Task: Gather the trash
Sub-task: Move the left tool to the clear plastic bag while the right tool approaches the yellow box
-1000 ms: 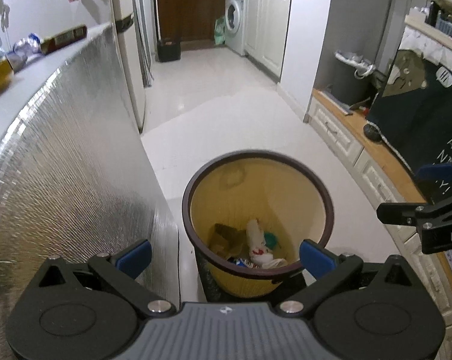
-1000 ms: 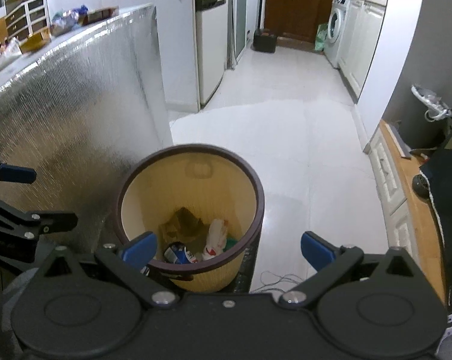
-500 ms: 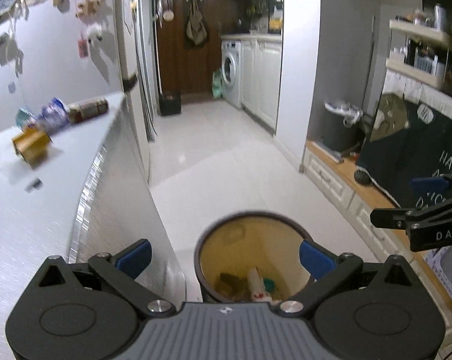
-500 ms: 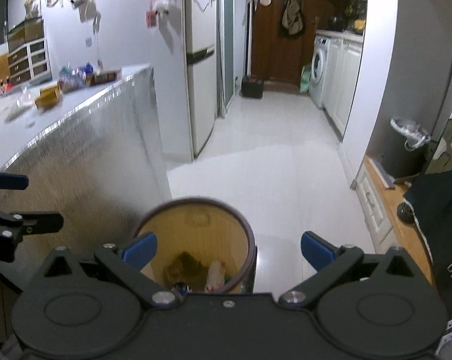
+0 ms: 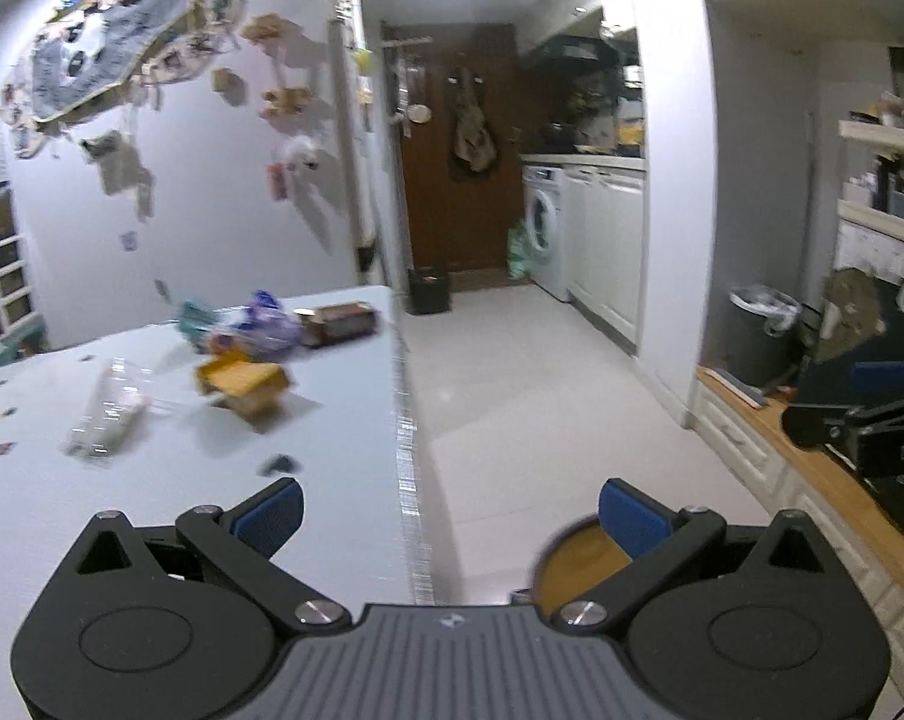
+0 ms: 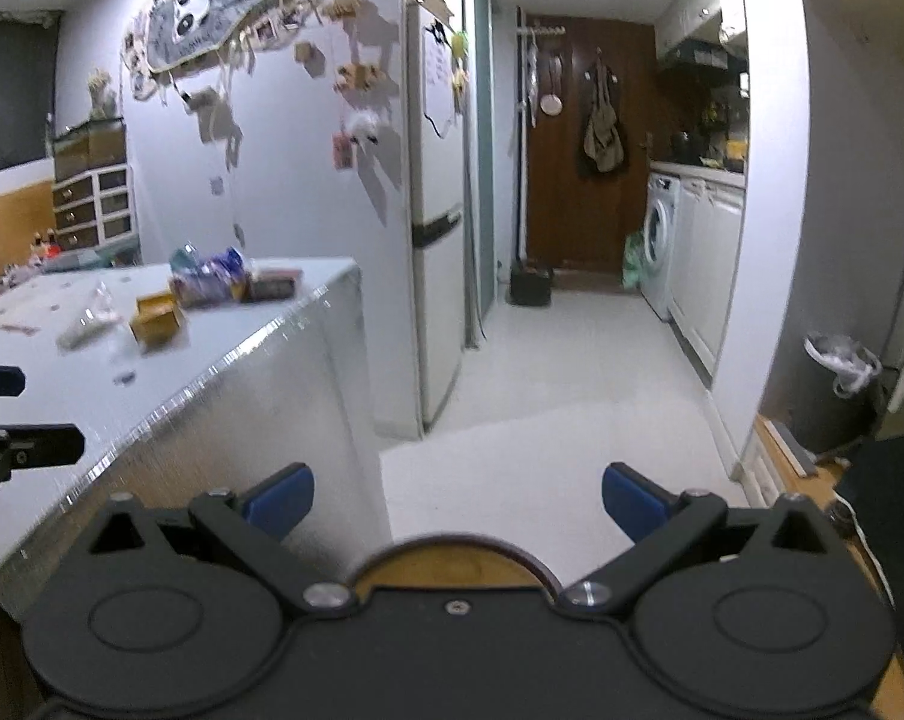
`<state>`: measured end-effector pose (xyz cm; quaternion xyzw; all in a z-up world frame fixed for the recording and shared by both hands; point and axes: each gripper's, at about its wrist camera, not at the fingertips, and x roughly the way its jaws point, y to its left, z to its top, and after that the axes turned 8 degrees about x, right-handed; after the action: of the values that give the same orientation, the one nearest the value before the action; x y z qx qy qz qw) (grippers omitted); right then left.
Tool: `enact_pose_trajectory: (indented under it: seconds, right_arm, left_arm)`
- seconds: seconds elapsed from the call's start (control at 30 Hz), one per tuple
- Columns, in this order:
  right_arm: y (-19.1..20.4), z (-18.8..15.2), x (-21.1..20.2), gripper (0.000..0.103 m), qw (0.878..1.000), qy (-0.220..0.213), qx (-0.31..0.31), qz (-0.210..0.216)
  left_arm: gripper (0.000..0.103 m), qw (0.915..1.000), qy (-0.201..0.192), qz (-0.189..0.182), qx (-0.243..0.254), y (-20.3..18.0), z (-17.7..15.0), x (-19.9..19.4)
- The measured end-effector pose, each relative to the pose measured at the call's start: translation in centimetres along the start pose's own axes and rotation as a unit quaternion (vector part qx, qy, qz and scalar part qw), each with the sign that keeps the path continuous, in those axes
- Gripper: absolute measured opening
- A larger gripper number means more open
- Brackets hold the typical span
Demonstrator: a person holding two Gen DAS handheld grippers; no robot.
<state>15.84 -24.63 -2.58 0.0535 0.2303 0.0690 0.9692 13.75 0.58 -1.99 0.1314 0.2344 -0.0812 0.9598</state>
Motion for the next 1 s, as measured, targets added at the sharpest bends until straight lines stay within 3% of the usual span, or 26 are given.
enact_pose_trajectory:
  seconds: [0.33,0.63,1.0]
  right_arm:
    - [5.4,2.4,2.3,0.103,0.999,-0.033,-0.004,0.044]
    - [10.4,4.9,4.8,0.103,0.995,-0.053,-0.022,0.085]
    - [16.3,6.8,9.7,0.103,0.989,-0.052,-0.060,0.124]
  left_arm:
    - [0.103,0.9981,-0.006,0.057,-0.025,7.8,0.3,-0.2]
    - [0.103,0.9938,-0.022,0.104,-0.032,14.8,3.1,1.3]
    - [0.103,0.9883,-0.023,0.140,-0.054,21.6,6.8,6.4]
